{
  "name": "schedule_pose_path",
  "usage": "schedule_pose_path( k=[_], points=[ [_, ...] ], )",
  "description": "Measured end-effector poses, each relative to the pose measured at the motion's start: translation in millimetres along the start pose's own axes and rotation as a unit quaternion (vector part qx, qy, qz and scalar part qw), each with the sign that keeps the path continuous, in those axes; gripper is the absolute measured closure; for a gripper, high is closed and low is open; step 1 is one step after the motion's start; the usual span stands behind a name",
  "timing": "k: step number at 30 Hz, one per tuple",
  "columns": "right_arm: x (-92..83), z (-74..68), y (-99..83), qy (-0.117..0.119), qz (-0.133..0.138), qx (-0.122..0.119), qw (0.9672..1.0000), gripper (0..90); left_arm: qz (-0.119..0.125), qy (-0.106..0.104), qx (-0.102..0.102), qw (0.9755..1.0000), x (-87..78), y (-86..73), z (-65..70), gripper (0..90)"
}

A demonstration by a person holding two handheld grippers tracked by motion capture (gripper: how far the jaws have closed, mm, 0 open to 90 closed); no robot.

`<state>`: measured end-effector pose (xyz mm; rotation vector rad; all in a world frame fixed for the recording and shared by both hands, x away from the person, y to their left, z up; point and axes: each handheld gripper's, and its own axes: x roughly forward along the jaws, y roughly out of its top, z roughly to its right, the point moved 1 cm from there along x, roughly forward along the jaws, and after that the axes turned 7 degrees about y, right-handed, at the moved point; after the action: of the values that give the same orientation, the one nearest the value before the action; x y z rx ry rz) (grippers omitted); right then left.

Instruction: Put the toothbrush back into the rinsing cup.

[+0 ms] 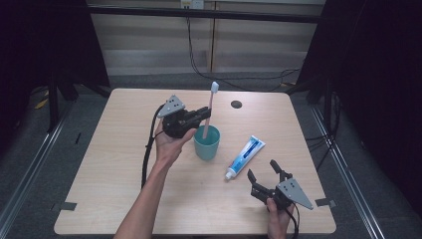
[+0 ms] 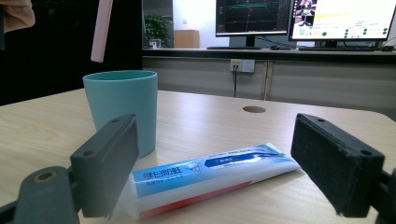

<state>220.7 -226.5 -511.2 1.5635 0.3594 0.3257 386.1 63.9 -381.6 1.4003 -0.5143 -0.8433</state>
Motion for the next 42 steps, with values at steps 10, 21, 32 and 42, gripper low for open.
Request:
schedule_pose_path(
  k=[10,21,32,42],
  points=[
    [0.5,0.2,0.2,0.002,-0.003,0.0,1.0,14.8,-0.016,-0.002,-0.001,0.9999,9.3,-11.2,-3.2,83.9],
    [0.4,0.1,0.1,0.003,-0.002,0.0,1.0,14.8,-0.027,0.003,-0.007,0.9996,7.4,-27.3,-8.2,83.9],
    [0.6,0.1,0.2,0.002,-0.002,0.0,1.0,14.8,-0.036,0.001,-0.011,0.9993,-1.6,-38.4,-13.8,83.7],
    [0.6,0.1,0.2,0.002,-0.003,-0.001,1.0,14.8,-0.053,0.005,-0.021,0.9984,-4.4,-50.4,-20.9,83.7]
  ],
)
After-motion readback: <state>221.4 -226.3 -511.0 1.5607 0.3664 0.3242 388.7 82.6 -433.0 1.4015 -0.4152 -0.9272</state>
